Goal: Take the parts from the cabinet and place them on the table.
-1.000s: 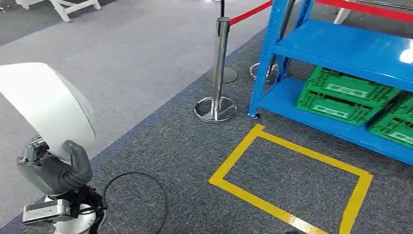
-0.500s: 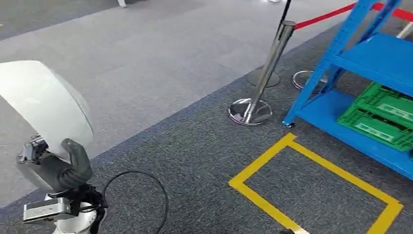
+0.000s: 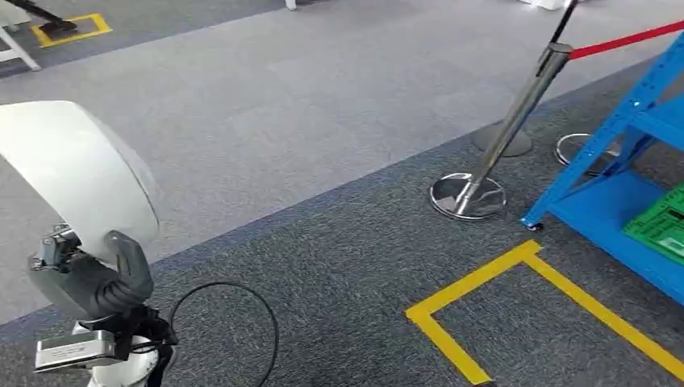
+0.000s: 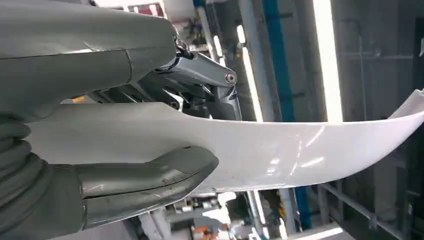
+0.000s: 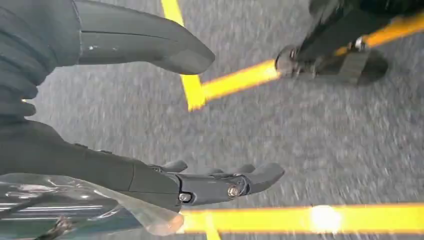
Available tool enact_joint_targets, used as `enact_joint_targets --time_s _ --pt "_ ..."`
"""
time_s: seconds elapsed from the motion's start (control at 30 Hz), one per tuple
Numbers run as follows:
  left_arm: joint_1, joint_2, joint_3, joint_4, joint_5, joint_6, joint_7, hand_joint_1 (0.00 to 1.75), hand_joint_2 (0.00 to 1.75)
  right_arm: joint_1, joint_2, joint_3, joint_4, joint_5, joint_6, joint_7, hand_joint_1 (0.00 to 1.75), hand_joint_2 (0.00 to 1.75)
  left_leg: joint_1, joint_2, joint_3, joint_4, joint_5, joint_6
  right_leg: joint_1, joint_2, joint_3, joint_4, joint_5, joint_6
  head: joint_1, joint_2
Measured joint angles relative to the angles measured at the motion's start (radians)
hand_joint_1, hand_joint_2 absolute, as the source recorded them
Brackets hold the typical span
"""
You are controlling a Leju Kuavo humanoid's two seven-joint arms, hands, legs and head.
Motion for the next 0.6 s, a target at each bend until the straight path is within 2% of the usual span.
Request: enact_joint_targets --time_s 0.03,0.07,0.1,0.13,0.17,0.2,0.23,0.33,0.37,0.4,0.43,0.47,0.5,0.53,0.6 --pt "0.000 0.001 0.000 0.001 0.000 0.000 0.000 1.75 1.75 0.000 -0.001 0.000 0.000 0.000 0.000 0.000 0.00 1.75 0.001 0.002 -0.021 0.041 -0.008 -0.001 0.001 -0.014 0.001 0.000 -0.001 0.000 0.000 0.000" --pt "0.000 0.002 -0.001 0.001 0.000 0.000 0.000 1.75 1.75 -0.001 -0.002 0.000 0.000 0.000 0.000 0.000 0.00 1.75 0.002 0.003 -0.024 0.043 0.004 -0.001 0.003 -0.028 0.003 0.000 -0.003 -0.001 0.000 0.000" --pt "0.000 0.003 -0.002 0.001 0.000 0.000 0.000 1.75 1.75 -0.003 -0.001 0.000 0.000 0.000 0.001 0.000 0.00 1.75 0.002 0.005 -0.001 -0.004 0.041 0.003 0.004 -0.044 0.006 0.000 -0.006 0.000 0.000 0.000" --pt "0.000 0.005 -0.002 0.001 0.000 0.000 0.000 1.75 1.75 -0.005 -0.001 0.000 0.000 0.000 0.002 0.000 0.00 1.75 0.000 0.010 0.043 -0.090 0.089 0.010 0.005 -0.058 0.010 0.000 -0.009 0.001 0.000 0.000" --pt "-0.001 0.005 -0.002 0.001 0.000 0.000 0.000 1.75 1.75 -0.006 -0.001 0.000 0.000 0.000 0.003 0.000 0.00 1.75 -0.005 0.032 0.091 -0.181 0.129 0.019 0.005 -0.069 0.016 0.000 -0.013 0.002 0.000 0.000" --pt "-0.002 0.005 -0.002 0.001 0.000 0.000 0.000 1.75 1.75 -0.007 -0.001 0.000 0.000 0.000 0.003 -0.002 0.00 1.75 -0.018 0.086 0.122 -0.241 0.129 0.029 0.005 -0.077 0.019 -0.001 -0.016 0.004 0.001 0.000" --pt "-0.004 0.005 -0.003 0.001 0.000 0.000 0.000 1.75 1.75 -0.006 -0.001 0.000 0.000 0.000 0.003 -0.003 0.00 1.75 -0.029 0.095 0.128 -0.258 0.120 0.033 0.012 -0.087 0.019 0.000 -0.020 0.012 -0.002 0.000" --pt "-0.003 0.006 -0.002 0.001 0.000 0.000 0.000 1.75 1.75 -0.010 -0.001 0.000 0.000 0.000 0.003 -0.005 0.00 1.75 -0.031 0.056 0.122 -0.259 0.122 0.042 0.010 -0.124 0.030 -0.009 -0.023 0.026 0.000 0.000" --pt "-0.002 0.006 -0.002 0.001 0.000 0.000 0.000 1.75 1.75 -0.013 -0.001 0.000 0.000 0.000 0.003 -0.005 0.00 1.75 -0.023 0.041 0.135 -0.278 0.130 0.051 0.010 -0.127 0.035 -0.013 -0.029 0.035 0.000 0.000" --pt "-0.002 0.006 -0.003 0.001 -0.001 0.000 0.000 1.75 1.75 -0.017 -0.002 0.000 0.000 0.000 0.003 -0.006 0.00 1.75 -0.019 0.035 0.142 -0.286 0.133 0.054 0.007 -0.071 0.030 0.002 -0.042 0.037 0.005 0.000" --pt "-0.007 0.005 -0.003 0.001 0.000 0.000 0.000 1.75 1.75 -0.016 -0.002 0.000 0.000 0.000 0.003 -0.006 0.00 1.75 -0.016 0.025 0.143 -0.287 0.134 0.058 0.006 -0.022 0.006 0.054 -0.071 0.036 0.007 0.000" --pt "-0.007 0.004 -0.005 0.002 0.000 0.000 0.000 1.75 1.75 -0.016 -0.002 0.000 0.000 0.000 0.003 -0.006 0.00 1.75 -0.015 0.012 0.143 -0.287 0.134 0.059 0.006 0.000 -0.036 0.136 -0.107 0.037 0.013 0.000" --pt "-0.006 0.004 -0.005 0.002 0.000 0.000 0.000 1.75 1.75 -0.013 -0.002 0.000 0.000 0.000 0.003 -0.006 0.00 1.75 -0.015 -0.001 0.143 -0.287 0.134 0.060 0.006 0.009 -0.081 0.219 -0.137 0.038 0.012 0.000" --pt "-0.006 0.005 -0.005 0.002 0.000 0.000 0.000 1.75 1.75 -0.009 -0.002 0.000 0.000 0.001 0.005 -0.006 0.00 1.75 -0.015 -0.014 0.143 -0.286 0.133 0.062 0.007 0.011 -0.118 0.278 -0.150 0.039 0.011 0.000" --pt "-0.006 0.005 -0.005 0.003 0.001 0.000 0.002 1.75 1.75 -0.007 -0.002 0.000 0.000 0.001 0.007 -0.006 0.00 1.75 -0.015 -0.032 0.143 -0.284 0.132 0.062 0.007 0.011 -0.136 0.289 -0.134 0.040 0.014 0.000"
